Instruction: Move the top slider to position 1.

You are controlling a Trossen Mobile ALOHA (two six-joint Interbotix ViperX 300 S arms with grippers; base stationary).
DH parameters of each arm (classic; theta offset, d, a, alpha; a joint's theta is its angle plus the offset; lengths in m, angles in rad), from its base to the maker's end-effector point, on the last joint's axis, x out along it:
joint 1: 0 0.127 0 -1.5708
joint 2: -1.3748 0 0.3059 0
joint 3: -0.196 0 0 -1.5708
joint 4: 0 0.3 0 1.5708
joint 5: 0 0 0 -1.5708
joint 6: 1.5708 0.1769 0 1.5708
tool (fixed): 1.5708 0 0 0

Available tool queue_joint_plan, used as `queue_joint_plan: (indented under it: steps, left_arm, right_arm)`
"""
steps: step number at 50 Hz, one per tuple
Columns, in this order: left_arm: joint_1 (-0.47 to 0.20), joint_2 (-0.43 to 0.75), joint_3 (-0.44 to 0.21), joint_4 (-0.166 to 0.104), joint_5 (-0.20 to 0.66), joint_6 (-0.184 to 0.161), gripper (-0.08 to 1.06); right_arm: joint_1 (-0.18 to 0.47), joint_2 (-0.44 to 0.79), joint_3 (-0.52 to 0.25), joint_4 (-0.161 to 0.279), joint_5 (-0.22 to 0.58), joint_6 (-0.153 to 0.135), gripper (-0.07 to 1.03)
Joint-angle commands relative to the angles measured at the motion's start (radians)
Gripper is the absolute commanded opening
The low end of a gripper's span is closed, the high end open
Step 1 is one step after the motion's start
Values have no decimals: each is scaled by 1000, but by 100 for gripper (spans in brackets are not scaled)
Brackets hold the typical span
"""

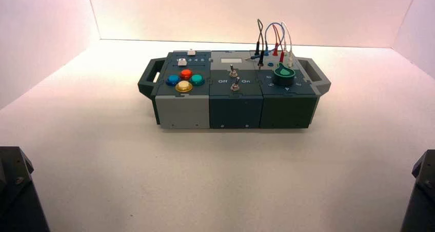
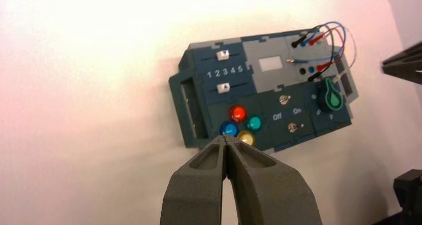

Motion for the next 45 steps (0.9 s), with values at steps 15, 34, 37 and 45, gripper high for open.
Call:
queue_joint_plan:
  steps: [15,34,37,45]
  left_arm:
    - [-140,181,-141,227,-114,-146,-3]
    - [-235,327,-264,405,-149,-359,-3]
    - [-244,347,-264,403,-184,-382,-3]
    - [-279,391,-242,397,-273,-400,-3]
  right_arm:
    - [-149,-176,107,2,-8,44,-2]
    - [-212,-264,227,-46,-69,201,-2]
    - [-219,-296,247,-44,-97,216,-2]
    - [-221,-373,281,-43,-120,216,-2]
